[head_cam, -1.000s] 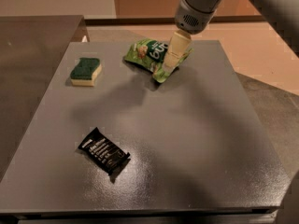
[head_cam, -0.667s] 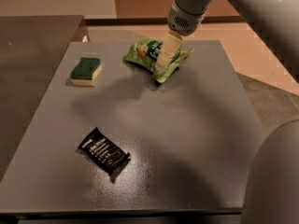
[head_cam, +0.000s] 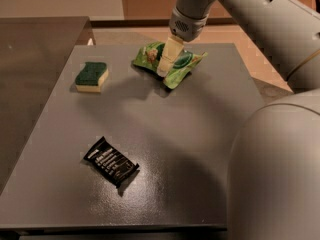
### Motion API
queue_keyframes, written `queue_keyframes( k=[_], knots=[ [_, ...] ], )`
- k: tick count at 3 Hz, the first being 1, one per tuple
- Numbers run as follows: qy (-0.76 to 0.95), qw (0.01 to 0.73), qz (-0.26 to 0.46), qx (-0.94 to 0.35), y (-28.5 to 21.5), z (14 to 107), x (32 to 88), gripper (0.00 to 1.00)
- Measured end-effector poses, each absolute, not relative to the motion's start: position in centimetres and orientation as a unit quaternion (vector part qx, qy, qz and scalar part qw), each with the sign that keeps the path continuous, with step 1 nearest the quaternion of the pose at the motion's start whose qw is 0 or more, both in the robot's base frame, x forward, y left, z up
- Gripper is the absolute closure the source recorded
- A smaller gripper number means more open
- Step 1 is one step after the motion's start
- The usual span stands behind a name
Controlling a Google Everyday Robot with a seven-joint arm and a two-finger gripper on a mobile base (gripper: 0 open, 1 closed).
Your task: Move green rice chip bag near rxbar chocolate
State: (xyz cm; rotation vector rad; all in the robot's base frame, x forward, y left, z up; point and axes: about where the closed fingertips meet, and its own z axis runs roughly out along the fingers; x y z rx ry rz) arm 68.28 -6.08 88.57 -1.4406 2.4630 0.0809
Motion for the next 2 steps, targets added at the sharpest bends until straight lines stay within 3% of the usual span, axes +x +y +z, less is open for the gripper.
queue_keyframes(
  k=[2],
  knots=[
    [0.866, 0.116, 0.035, -0.486, -4.93, 87.43, 68.47, 0.42]
  ],
)
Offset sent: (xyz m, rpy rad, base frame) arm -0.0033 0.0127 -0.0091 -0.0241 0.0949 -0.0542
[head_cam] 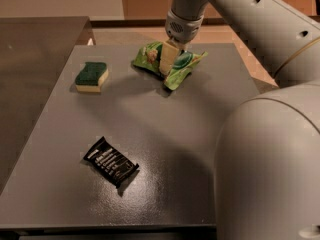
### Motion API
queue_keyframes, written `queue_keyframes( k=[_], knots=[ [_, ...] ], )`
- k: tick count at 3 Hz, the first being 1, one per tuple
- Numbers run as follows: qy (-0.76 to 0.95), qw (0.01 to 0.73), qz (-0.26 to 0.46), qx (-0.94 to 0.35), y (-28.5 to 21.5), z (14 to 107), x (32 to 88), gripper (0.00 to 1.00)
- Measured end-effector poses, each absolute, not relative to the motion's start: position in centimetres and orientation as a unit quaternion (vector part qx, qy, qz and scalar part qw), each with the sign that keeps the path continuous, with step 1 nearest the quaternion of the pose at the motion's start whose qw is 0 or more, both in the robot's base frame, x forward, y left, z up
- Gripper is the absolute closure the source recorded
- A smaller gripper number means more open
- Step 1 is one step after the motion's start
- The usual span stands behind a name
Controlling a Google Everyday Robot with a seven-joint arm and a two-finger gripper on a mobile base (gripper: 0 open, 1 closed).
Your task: Move green rice chip bag near rxbar chocolate
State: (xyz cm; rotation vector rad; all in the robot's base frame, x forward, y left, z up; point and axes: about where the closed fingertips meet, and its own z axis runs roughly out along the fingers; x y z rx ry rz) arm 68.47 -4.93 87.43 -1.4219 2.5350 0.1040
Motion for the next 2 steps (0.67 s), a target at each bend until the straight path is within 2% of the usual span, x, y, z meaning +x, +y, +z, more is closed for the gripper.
queue_keyframes(
  k=[2],
  knots=[
    [0.862, 0.117, 0.032, -0.492, -5.1, 89.0, 67.2, 0.88]
  ],
)
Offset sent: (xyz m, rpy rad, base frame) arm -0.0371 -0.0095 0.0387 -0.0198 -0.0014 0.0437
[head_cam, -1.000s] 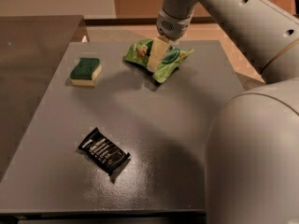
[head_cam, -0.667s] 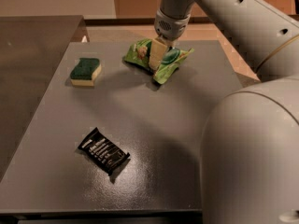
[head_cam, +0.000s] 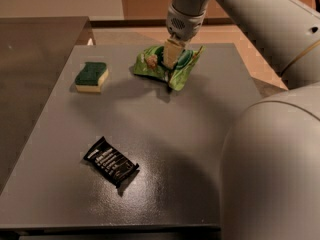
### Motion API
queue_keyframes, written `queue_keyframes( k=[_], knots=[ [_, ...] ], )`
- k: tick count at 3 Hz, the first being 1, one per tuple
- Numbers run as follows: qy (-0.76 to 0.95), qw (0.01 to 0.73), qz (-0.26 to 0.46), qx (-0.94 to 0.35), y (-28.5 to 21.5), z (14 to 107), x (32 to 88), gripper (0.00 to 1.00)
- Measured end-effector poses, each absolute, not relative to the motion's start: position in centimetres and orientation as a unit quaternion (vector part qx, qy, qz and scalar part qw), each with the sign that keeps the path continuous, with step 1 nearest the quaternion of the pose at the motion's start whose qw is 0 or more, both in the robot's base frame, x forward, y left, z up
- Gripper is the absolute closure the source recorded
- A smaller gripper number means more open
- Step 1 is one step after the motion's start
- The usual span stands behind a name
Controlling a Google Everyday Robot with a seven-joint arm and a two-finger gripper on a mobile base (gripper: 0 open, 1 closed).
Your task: Move green rice chip bag near rxbar chocolate
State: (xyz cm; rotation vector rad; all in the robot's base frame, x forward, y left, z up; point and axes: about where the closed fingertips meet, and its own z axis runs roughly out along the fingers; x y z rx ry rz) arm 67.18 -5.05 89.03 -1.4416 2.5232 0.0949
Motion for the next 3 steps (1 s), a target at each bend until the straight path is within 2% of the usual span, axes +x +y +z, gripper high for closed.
queue_keyframes(
  k=[1, 3],
  knots=[
    [0.854, 0.122, 0.039, -0.505, -5.7, 90.6, 64.7, 1.0],
    [0.831, 0.126, 0.091, -0.534, -7.1, 92.6, 55.6, 1.0]
  ],
)
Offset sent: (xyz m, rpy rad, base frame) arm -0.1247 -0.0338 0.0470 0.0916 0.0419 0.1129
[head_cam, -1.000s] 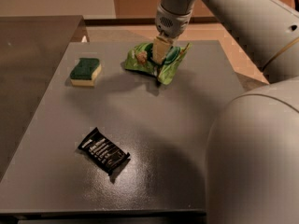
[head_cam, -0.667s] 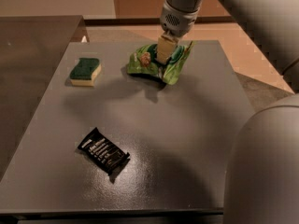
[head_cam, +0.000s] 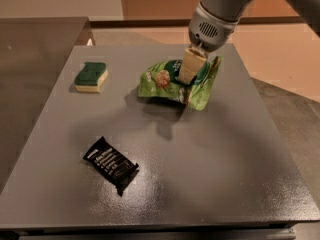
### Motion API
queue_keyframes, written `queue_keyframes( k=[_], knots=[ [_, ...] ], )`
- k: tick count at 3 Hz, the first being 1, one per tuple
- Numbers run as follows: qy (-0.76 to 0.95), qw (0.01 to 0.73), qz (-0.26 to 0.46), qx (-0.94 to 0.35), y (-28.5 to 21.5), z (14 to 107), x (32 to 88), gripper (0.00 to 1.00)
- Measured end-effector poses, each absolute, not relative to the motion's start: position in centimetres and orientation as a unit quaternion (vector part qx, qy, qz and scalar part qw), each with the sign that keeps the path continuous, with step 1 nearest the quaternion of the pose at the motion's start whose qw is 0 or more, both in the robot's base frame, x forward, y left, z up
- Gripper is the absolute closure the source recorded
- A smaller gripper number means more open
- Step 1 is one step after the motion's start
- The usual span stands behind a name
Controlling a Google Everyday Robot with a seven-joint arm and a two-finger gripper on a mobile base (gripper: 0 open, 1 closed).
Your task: Move green rice chip bag near rxbar chocolate
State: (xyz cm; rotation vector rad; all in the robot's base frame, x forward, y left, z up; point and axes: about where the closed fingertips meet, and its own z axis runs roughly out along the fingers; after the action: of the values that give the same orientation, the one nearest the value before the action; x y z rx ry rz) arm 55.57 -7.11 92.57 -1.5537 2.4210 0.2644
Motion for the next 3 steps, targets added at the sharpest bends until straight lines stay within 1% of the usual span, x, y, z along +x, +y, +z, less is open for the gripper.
queue_keyframes(
  k=[2, 3],
  knots=[
    [0.81, 0.113, 0.143, -0.557, -7.2, 91.9, 46.1, 1.0],
    [0.797, 0.107, 0.159, -0.572, -6.0, 91.4, 43.0, 1.0]
  ],
)
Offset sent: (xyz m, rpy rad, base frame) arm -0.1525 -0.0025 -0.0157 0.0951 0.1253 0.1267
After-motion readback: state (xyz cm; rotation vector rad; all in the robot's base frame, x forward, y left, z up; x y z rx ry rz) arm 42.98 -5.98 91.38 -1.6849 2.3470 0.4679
